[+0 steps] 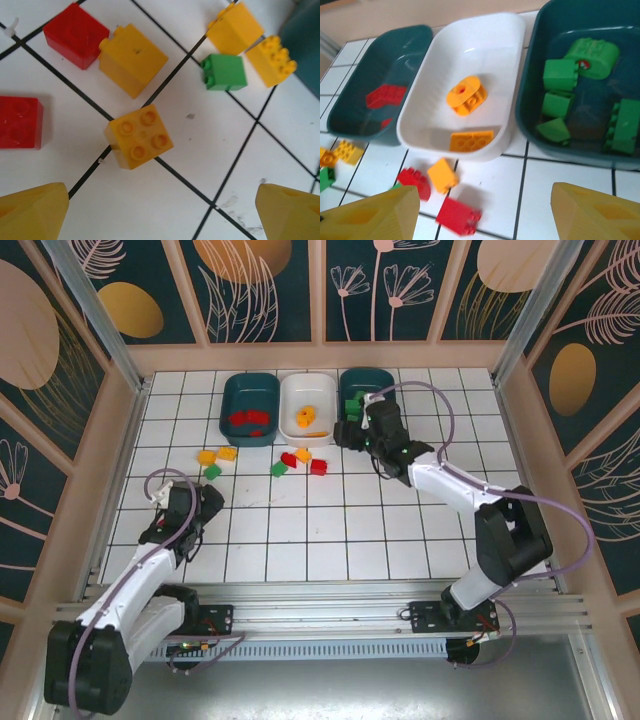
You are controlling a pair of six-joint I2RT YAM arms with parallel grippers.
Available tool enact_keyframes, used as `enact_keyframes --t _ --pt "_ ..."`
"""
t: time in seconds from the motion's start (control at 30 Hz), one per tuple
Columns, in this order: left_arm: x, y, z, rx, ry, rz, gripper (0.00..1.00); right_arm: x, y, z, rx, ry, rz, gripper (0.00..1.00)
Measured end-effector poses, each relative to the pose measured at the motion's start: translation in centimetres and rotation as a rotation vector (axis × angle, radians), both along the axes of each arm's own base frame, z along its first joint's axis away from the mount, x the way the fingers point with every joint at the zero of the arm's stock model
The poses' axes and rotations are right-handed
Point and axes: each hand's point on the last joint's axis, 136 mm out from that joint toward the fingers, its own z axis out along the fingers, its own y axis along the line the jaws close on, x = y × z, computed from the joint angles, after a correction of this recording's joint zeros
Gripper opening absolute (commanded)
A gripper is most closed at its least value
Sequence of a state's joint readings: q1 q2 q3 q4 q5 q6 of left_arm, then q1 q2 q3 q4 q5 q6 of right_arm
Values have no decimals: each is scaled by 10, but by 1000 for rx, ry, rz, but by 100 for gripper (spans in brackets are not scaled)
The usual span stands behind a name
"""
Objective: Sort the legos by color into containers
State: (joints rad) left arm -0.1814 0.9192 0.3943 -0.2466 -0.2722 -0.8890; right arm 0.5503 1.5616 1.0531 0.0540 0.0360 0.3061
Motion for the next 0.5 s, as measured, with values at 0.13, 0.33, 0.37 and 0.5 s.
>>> enact_keyframes --t 0.13,0.33,0.37,0.5 --pt "8 3 -9 7 14 12 95 -12 -10 -25 -22 40 -5 70" --pt "16 3 -36 -12 98 22 87 -24 -18 -51 -48 91 -2 69" --pt "16 2 -41 -23 113 23 86 -25 -19 -53 -48 92 -2 69" --pt "18 6 -48 -41 132 49 79 -35 -22 -59 -35 89 12 68"
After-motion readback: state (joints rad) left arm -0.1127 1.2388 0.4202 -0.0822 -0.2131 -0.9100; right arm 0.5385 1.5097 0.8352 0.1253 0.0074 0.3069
